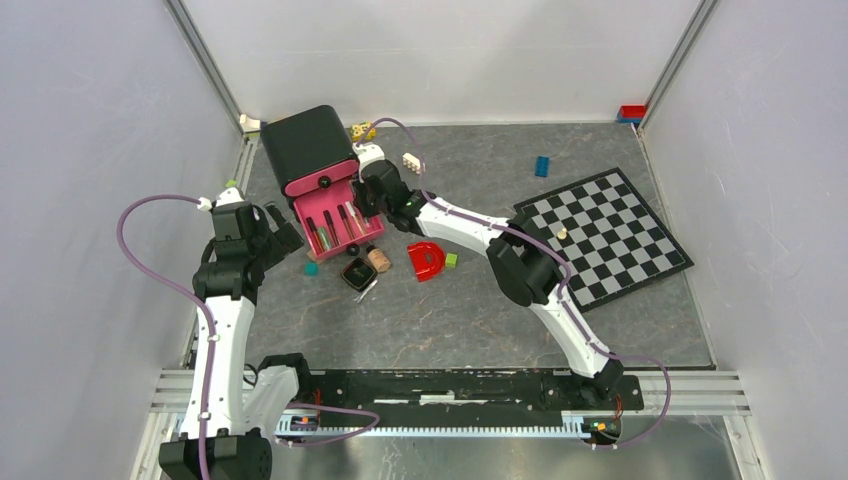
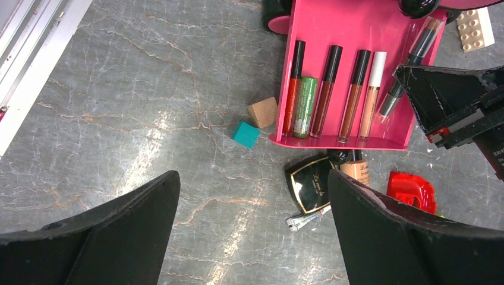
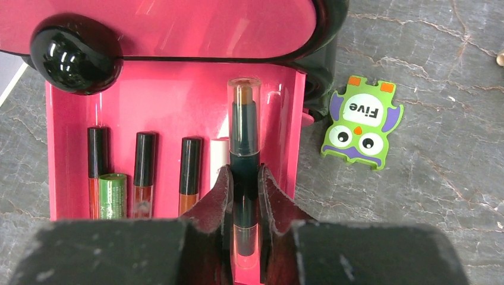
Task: Organize the makeup
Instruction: Place the makeup in the drawer, then pick up the makeup from the center of the board.
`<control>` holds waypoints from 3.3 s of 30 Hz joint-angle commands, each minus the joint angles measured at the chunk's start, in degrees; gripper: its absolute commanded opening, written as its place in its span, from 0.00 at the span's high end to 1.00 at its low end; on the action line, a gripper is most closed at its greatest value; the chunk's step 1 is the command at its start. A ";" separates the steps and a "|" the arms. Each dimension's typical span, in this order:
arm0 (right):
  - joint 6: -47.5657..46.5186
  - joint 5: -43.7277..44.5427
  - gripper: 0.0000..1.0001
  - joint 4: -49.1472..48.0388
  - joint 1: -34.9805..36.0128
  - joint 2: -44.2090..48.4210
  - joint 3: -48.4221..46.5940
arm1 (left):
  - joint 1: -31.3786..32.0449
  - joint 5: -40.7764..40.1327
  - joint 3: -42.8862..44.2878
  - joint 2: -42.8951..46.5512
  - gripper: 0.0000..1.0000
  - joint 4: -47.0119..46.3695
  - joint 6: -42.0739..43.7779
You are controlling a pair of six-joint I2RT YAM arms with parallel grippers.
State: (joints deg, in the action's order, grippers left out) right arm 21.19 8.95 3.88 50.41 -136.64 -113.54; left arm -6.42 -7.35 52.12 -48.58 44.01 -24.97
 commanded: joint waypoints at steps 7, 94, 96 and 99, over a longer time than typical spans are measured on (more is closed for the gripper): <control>-0.47 1.40 0.88 -1.59 0.56 -2.18 -2.83 | -0.35 -0.35 0.18 0.90 0.00 -1.95 0.56; 2.68 -9.91 0.61 -16.41 8.30 31.98 50.36 | -0.40 -0.71 0.31 -0.28 0.00 -1.89 0.58; 3.77 -9.31 0.56 -16.36 9.89 31.14 50.21 | -0.36 -0.58 0.28 -0.29 0.00 -1.83 0.56; 6.21 -3.58 0.46 -14.50 12.28 30.18 49.58 | -0.40 -0.62 0.26 -0.25 0.00 -1.82 0.54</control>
State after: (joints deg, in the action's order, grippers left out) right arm 23.83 -0.49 -10.17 60.14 -105.10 -63.53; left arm -6.42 -7.38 52.12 -48.99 44.03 -24.97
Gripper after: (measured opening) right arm 0.496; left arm 0.997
